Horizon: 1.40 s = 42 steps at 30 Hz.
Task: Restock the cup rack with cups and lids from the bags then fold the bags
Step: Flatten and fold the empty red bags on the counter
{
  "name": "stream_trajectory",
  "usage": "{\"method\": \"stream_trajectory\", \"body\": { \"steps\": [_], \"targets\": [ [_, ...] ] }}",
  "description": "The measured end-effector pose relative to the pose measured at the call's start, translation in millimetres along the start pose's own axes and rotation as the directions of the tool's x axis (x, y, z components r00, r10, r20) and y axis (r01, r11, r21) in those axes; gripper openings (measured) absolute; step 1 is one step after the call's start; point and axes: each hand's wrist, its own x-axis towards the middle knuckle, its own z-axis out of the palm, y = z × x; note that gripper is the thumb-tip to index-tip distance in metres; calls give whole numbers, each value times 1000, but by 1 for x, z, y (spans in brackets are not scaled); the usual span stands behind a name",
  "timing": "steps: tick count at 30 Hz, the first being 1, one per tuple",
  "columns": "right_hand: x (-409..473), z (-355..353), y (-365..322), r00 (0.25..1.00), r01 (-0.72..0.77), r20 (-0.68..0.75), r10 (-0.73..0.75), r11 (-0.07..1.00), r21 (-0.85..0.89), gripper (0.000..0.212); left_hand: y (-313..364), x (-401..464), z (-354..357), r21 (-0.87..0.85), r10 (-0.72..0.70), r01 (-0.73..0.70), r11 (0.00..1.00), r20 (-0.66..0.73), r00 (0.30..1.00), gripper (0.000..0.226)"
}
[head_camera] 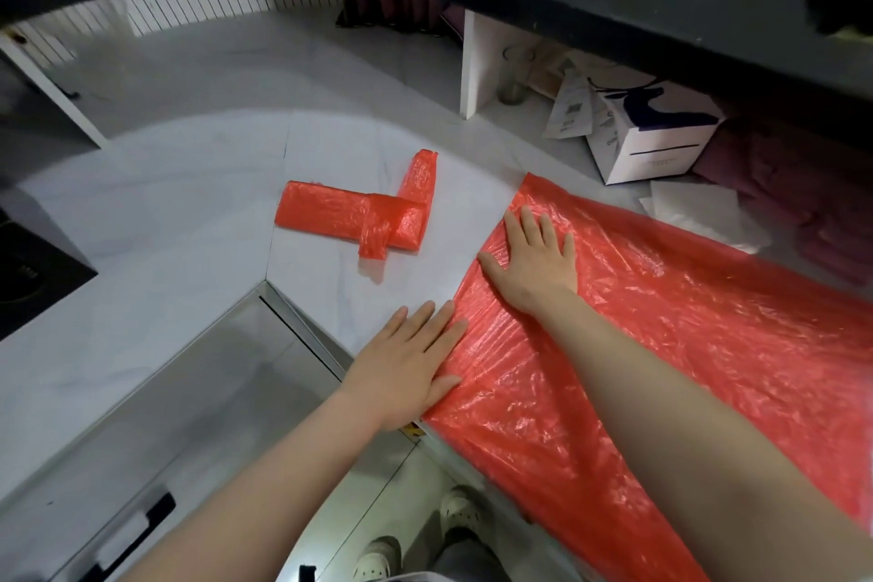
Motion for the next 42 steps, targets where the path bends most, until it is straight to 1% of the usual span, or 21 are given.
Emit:
{"method": "stream_trajectory", "body": {
  "steps": [2, 5, 7, 9, 11, 13, 15, 17, 19, 21, 23, 25, 28, 30, 32, 34, 36, 38, 39, 40, 42],
  "targets": [
    [0, 0, 0, 1000, -4, 2, 4, 1000, 2, 79, -2, 1, -2, -24, 7, -7, 1000, 28, 1000, 69],
    [-1, -6, -3, 1000, 8, -13, -7, 999, 38, 76, -3, 1, -7, -154, -15, 20, 988, 31, 999, 68],
    [-6, -13, -7, 994, 59, -99, -51, 995, 83, 71, -5, -2, -7, -179, -31, 32, 983, 11, 999, 66],
    [-14, -22, -12, 981, 110, -169, -91, 988, 106, 65, -8, -6, -5, -152, -34, 34, 988, 4, 999, 64],
    [-28, -30, -18, 983, 108, -159, -91, 989, 99, 62, -10, -9, -3, -141, -34, 35, 989, 7, 999, 66],
    [-48, -32, -25, 992, 83, -104, -73, 992, 97, 62, -9, -10, -2, -139, -23, 21, 990, -9, 1000, 68],
    [-75, -28, -28, 997, 64, -59, -58, 993, 102, 63, -7, -12, -3, -192, -30, 16, 981, -69, 997, 67],
    [-103, -21, -26, 999, 22, -33, -18, 994, 105, 64, -6, -17, -4, -361, -138, 60, 931, -194, 971, 55],
    [-125, -16, -20, 998, -63, -3, 63, 994, 94, 67, -9, -22, -5, -522, -312, 135, 842, -267, 912, 34],
    [-140, -13, -16, 990, -142, 19, 140, 985, 97, 68, -13, -26, -7, -604, -424, 217, 767, -223, 878, 14],
    [-151, -13, -17, 985, -173, 6, 174, 972, 160, 65, -16, -29, -7, -666, -463, 252, 702, -158, 872, 18],
    [-160, -12, -24, 985, -150, -57, 165, 966, 208, 61, -18, -31, -8, -713, -473, 256, 653, -119, 873, 20],
    [-172, -11, -31, 975, -151, -129, 181, 965, 215, 58, -22, -36, -5, -719, -476, 283, 635, -76, 876, 21],
    [-182, -11, -32, 970, -185, -123, 211, 963, 197, 59, -26, -38, -4, -732, -440, 274, 623, -40, 897, 18],
    [-193, -10, -28, 964, -238, -84, 252, 960, 151, 62, -33, -37, -2, -762, -423, 253, 596, -30, 906, 18],
    [-206, -10, -23, 947, -309, -55, 315, 946, 101, 65, -39, -35, 1, -773, -437, 242, 587, -51, 898, 18],
    [-220, -11, -18, 919, -385, -55, 389, 920, 76, 68, -43, -33, 2, -771, -439, 233, 593, -66, 896, 17],
    [-237, -11, -13, 896, -434, -77, 438, 898, 69, 72, -45, -31, 2, -782, -448, 249, 571, -43, 893, 18],
    [-247, -10, -10, 886, -450, -91, 455, 890, 70, 74, -45, -31, 3, -803, -460, 261, 535, -18, 888, 19],
    [-256, -7, -7, 881, -459, -91, 464, 886, 71, 76, -45, -30, 4, -835, -482, 281, 474, 21, 876, 21],
    [-273, -1, 2, 869, -489, -56, 492, 870, 57, 79, -48, -31, 5, -897, -515, 317, 309, 123, 848, 23]
  ]
}}
